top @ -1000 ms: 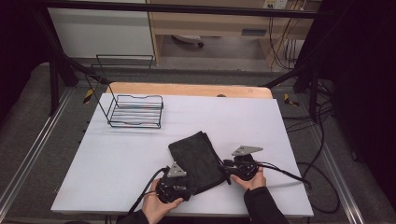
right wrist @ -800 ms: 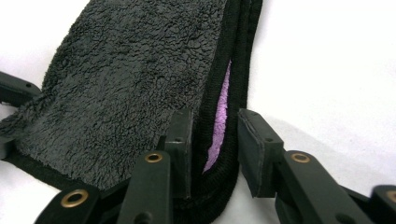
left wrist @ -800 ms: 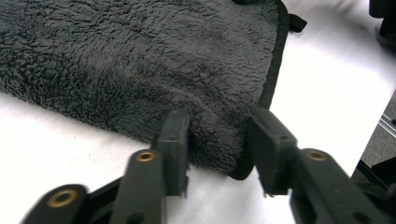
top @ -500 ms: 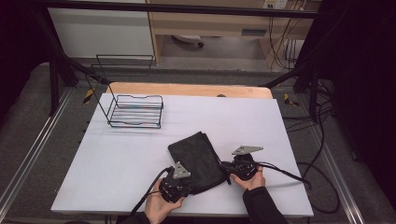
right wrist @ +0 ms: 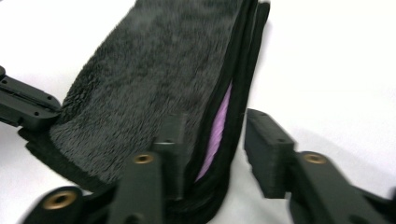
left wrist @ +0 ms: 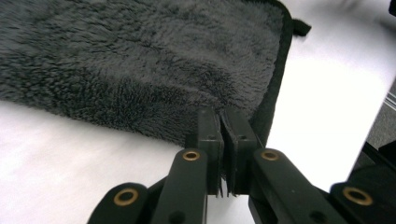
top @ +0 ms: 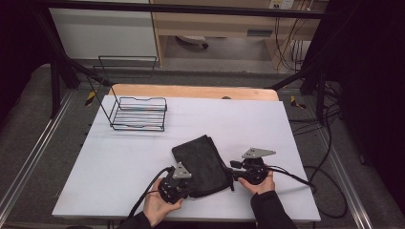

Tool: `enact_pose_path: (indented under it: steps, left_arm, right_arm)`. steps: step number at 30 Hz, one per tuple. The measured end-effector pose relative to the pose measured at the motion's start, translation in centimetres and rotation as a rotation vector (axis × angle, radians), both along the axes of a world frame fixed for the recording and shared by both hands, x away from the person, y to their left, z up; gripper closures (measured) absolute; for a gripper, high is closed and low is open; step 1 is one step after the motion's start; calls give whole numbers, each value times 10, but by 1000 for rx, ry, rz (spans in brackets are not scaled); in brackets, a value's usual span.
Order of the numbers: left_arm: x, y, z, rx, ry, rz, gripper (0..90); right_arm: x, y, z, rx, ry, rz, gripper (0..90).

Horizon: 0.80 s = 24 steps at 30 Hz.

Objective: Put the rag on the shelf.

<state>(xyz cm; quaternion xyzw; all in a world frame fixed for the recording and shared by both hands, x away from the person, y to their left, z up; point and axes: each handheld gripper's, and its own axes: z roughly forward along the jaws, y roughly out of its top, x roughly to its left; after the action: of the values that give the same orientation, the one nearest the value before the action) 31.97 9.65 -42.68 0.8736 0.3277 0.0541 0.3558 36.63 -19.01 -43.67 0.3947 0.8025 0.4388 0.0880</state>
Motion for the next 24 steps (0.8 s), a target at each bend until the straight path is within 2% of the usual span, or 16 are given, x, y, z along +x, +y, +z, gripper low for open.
enact_pose_path:
  steps: [1, 3, 8, 10, 13, 15, 21, 24]
  left_arm:
    - [0, 4, 1, 1, 0, -3, 866]
    - [1, 11, 3, 10, 3, -10, 866]
    - [1, 28, 4, 23, 7, -14, 866]
    - [1, 34, 6, 26, 4, -12, 867]
    - [1, 43, 6, 37, 3, -7, 867]
    - [1, 50, 4, 45, 10, -4, 866]
    - [1, 66, 4, 43, 22, 19, 866]
    - [-1, 71, -1, 35, 32, 19, 864]
  right_arm:
    - [0, 0, 0, 2, -9, -1, 502]
    - [0, 0, 0, 0, -11, -1, 481]
    - [-1, 2, -3, 5, -24, 1, 355]
    - [0, 3, -3, 14, -6, 5, 317]
    - [0, 3, -4, 8, -4, 11, 288]
    - [1, 3, -4, 3, -3, 3, 236]
    - [1, 2, -4, 10, -16, -6, 181]
    - [1, 2, -4, 12, -20, -12, 160]
